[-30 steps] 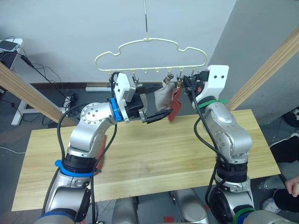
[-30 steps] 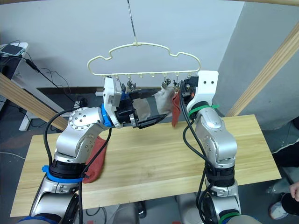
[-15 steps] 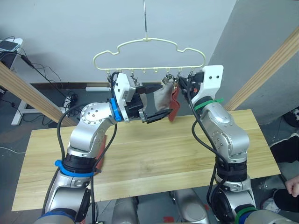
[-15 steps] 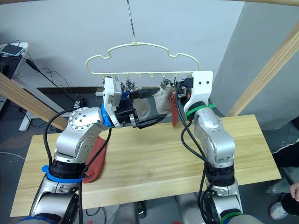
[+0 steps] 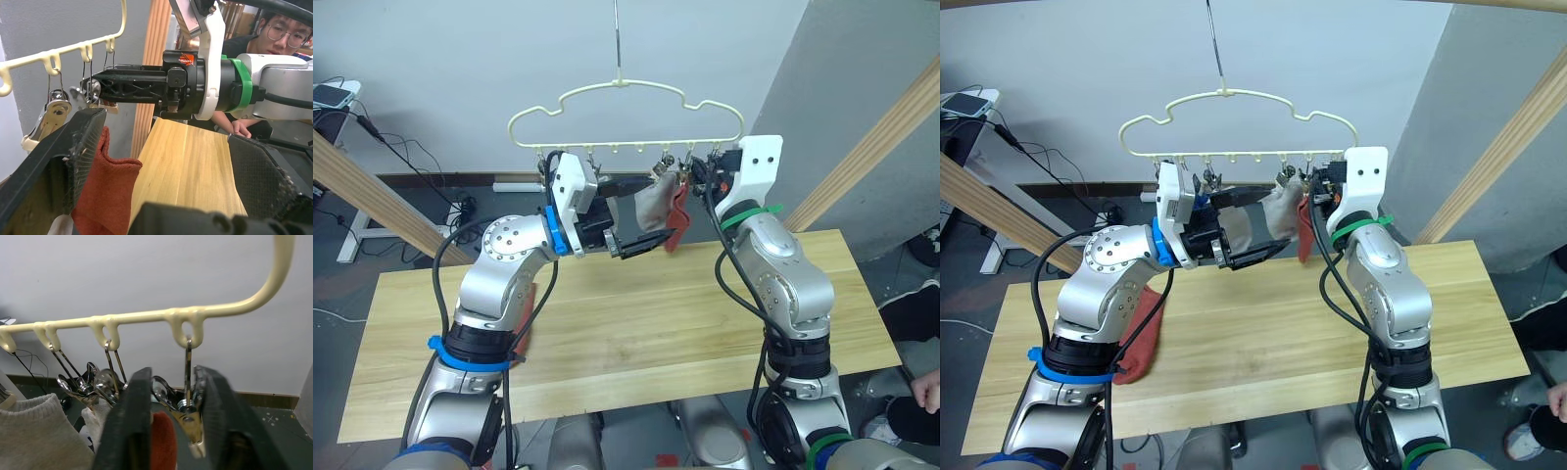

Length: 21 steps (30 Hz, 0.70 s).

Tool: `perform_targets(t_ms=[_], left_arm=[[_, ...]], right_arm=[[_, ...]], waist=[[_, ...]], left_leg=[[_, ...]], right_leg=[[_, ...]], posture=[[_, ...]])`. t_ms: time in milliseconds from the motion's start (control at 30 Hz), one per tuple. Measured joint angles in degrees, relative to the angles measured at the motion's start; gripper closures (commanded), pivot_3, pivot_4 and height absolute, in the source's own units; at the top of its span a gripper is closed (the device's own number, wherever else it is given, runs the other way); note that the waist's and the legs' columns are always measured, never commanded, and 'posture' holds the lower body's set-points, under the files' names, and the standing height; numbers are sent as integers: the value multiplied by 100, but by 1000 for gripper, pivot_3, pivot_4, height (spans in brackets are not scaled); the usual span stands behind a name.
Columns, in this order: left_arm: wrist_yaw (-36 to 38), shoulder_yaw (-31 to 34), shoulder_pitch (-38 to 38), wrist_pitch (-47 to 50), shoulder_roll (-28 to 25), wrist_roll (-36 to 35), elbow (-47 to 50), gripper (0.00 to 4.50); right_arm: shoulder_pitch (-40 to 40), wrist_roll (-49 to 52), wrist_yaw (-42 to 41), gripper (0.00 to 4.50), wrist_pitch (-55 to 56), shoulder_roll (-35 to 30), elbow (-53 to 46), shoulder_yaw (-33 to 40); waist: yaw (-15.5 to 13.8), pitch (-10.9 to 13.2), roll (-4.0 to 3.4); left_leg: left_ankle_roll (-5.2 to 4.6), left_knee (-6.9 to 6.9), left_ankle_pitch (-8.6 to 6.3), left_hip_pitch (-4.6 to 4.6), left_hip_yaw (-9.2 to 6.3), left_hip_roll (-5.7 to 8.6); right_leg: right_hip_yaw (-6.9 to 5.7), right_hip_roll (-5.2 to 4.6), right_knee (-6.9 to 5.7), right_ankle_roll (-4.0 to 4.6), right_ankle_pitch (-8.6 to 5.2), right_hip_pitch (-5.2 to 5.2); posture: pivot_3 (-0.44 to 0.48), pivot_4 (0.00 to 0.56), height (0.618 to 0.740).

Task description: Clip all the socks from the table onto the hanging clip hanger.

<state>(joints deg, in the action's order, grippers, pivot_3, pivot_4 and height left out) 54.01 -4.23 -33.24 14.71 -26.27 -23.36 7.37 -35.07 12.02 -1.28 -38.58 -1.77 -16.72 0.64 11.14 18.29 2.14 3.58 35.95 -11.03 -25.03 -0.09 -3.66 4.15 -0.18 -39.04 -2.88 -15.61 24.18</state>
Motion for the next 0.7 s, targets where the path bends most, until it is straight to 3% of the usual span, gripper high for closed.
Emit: perform_targets(t_ms=[67,333,533,700], left_arm=[[-43,0,21,2,0,4,0,0],[-371,5,625,101,-85,154,209,0],[-1666,554,1961,-203,-44,881,410,0],[-3127,1751,2913,121,406,956,381,0]], right_arm=[[-3,0,-1,4493,21,-10,14,-1],[-25,-3,-2,4493,59,-39,24,-4],[-40,-2,-43,4493,63,-107,35,2],[-44,-1,-105,4493,58,-163,42,21]], waist=[[0,0,0],[8,-1,-1],[4,-1,-2],[1,-1,-1]], left_leg=[[0,0,0,0,0,0],[0,0,0,1,0,-1],[0,1,0,1,-2,-2],[-1,2,0,2,-3,-2]], right_leg=[[0,0,-1,0,0,0],[0,0,-2,0,0,0],[0,-2,-3,1,0,0],[-2,-4,-6,1,0,-1]], posture=[[-268,281,732],[-274,282,732],[-263,293,732],[-253,302,732]])
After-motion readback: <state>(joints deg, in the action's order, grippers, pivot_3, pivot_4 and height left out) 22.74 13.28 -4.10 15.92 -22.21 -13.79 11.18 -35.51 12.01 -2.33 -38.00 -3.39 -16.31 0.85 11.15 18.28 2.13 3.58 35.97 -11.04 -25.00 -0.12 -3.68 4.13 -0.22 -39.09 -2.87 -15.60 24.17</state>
